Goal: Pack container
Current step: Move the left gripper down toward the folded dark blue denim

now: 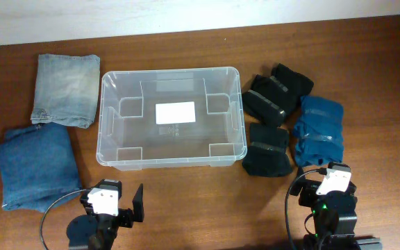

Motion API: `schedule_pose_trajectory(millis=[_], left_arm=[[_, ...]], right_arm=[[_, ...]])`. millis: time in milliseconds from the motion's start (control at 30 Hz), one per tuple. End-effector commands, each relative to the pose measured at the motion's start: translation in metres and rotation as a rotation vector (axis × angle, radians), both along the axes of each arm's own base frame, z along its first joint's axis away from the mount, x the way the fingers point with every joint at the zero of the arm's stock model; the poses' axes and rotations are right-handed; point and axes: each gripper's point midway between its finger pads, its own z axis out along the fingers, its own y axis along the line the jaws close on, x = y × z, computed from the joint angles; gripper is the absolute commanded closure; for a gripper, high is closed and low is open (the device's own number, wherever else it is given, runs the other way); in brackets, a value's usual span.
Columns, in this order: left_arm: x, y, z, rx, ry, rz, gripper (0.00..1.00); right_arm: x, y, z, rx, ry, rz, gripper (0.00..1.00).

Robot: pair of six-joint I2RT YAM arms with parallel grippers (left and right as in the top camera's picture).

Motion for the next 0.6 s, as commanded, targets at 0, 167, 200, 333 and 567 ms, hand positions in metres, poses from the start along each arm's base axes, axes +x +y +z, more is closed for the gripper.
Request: schedule_pose_trajectory(millis=[0,167,200,333,567], left_arm=[[0.0,-0.002,-0.001,0.014,-0.009,-0.019,0.0],[0.005,-0.003,0.012,0.011,-0.068,-0.021,0.0],[0.005,-0.006,0.014,0.004,-0.077,-0.038,0.0],[0.005,-0.015,0.02,-0.038,-0.093,-0.079,0.0],[0.009,-0.004,0.043,-0.168,-0.104,0.04,0.0]], right_arm=[[0.0,-0.002,-0.001,0.007,-0.008,-0.015,0.02],[0.0,-0.002,-0.001,0.007,-0.008,-0.015,0.02],[0.0,-0.002,-0.001,0.007,-0.008,-0.016,0.02],[0.0,-0.002,-0.001,0.007,-0.008,-0.015,0.02],[0.0,-0.002,-0.001,0.007,-0.008,-0.015,0.02]])
